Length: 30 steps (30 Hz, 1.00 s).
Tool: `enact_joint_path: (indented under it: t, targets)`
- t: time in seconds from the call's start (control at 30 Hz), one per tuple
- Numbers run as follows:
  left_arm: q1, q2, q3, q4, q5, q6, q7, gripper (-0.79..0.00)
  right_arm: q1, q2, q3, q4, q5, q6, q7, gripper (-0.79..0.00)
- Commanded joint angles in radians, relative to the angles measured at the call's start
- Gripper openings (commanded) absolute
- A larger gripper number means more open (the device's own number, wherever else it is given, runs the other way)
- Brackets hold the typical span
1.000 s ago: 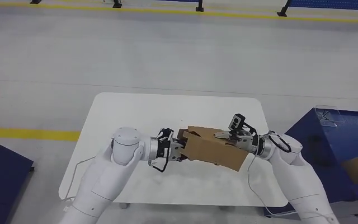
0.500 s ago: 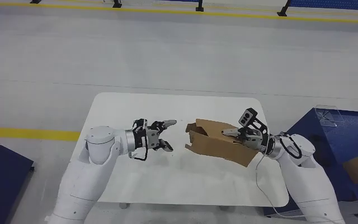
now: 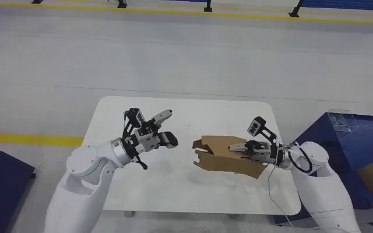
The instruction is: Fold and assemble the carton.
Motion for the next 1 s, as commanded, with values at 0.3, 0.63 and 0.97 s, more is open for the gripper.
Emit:
enact_joint_path:
  t: [0.3, 0.63, 0.97]
  targets:
    - [-0.086, -0.005, 0.155, 0.044, 0.078, 0.092, -0.007, 0.0, -0.013, 0.009, -0.002, -0.011, -0.032, -0.024, 0.015, -0.785]
    - [-0.134, -0.004, 0.183, 0.094, 0.054, 0.125, -0.037, 0.0, -0.014, 0.012, -0.017, -0.008, -0.034, -0.029, 0.02, -0.785]
    - [-0.171, -0.009, 0.225, 0.139, 0.014, 0.131, -0.054, 0.0, -0.017, 0.014, -0.038, -0.019, -0.032, -0.028, 0.024, -0.785]
